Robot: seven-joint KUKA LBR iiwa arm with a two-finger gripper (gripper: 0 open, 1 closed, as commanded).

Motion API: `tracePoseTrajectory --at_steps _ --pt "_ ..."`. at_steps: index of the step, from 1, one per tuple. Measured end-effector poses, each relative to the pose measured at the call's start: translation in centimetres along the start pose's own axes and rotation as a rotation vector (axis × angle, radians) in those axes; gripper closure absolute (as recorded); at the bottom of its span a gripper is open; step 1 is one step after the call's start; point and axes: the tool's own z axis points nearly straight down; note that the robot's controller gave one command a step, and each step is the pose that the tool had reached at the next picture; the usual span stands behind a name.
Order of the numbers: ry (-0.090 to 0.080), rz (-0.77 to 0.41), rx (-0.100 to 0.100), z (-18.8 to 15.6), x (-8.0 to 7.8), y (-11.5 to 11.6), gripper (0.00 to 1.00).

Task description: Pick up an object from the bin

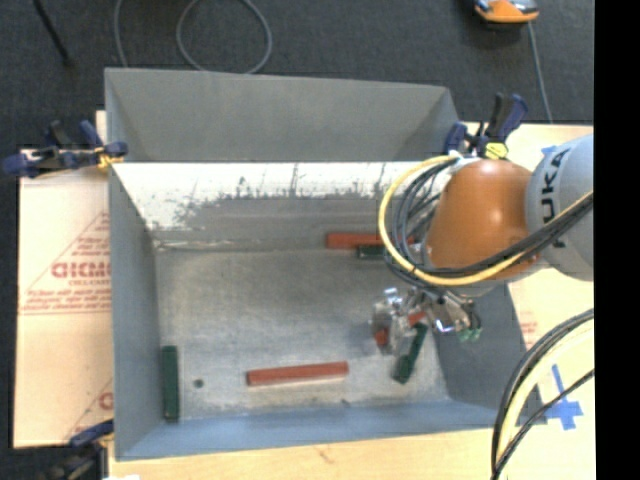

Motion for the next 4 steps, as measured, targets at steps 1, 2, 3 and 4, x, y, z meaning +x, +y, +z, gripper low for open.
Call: tracePoseTrajectory --at_steps 1,2,3,4 --pt "-0.012 0.000 0.004 -11.3 0.1 -0.5 1.00" --pt "-0.005 0.002 -0.001 -10.8 0.2 -0.3 0.00" --pt "0.002 -0.205 -0.004 2.1 2.3 -0.9 0.00" --pt "-0.004 -0.537 0.004 -1.9 3.6 -6.5 0.00"
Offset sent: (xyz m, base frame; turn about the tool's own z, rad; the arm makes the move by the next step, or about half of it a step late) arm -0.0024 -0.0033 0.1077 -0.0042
